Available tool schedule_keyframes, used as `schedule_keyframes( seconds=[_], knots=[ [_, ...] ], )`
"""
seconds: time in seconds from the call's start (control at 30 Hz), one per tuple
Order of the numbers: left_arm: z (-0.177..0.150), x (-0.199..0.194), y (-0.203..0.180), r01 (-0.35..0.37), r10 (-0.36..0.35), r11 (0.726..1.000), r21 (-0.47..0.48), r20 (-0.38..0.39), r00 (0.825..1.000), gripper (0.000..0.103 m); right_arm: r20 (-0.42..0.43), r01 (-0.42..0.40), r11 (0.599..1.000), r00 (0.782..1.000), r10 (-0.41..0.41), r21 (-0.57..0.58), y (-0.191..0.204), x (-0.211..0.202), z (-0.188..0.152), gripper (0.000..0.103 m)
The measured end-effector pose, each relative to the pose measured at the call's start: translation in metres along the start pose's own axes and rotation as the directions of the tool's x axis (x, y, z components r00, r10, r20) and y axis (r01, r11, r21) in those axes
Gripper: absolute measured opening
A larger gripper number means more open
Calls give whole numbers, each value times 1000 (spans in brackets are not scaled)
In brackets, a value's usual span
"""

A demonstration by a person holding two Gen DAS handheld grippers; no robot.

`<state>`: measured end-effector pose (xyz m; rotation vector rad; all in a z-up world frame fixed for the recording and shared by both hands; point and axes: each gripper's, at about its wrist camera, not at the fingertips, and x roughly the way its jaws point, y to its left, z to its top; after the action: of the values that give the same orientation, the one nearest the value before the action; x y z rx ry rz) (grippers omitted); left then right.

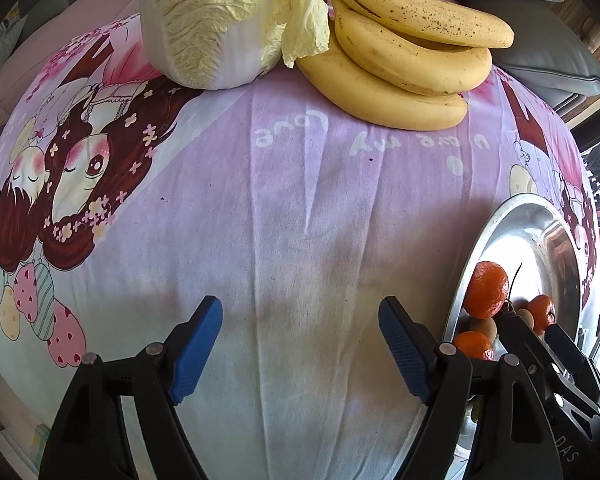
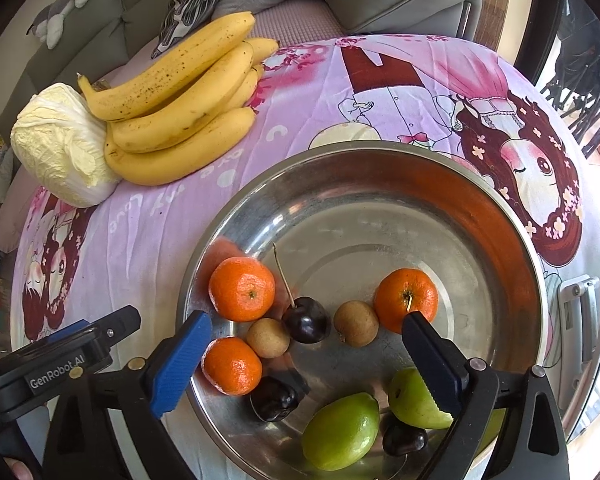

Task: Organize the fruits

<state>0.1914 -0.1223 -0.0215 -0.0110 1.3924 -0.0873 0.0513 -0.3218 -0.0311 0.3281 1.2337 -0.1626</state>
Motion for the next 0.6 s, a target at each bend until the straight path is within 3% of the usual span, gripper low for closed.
schedule_keyframes(
  seconds=[0.37,0.6],
  knots=[
    [3,5,10,-26,26,1000,-14,6,1000,82,-2,-8,999,1000,8,-34,7,2,-1,103],
    [7,-5,14,-101,102,995,-7,56,993,82,3,-2,999,1000,2,-49,11,2,0,103]
  ],
)
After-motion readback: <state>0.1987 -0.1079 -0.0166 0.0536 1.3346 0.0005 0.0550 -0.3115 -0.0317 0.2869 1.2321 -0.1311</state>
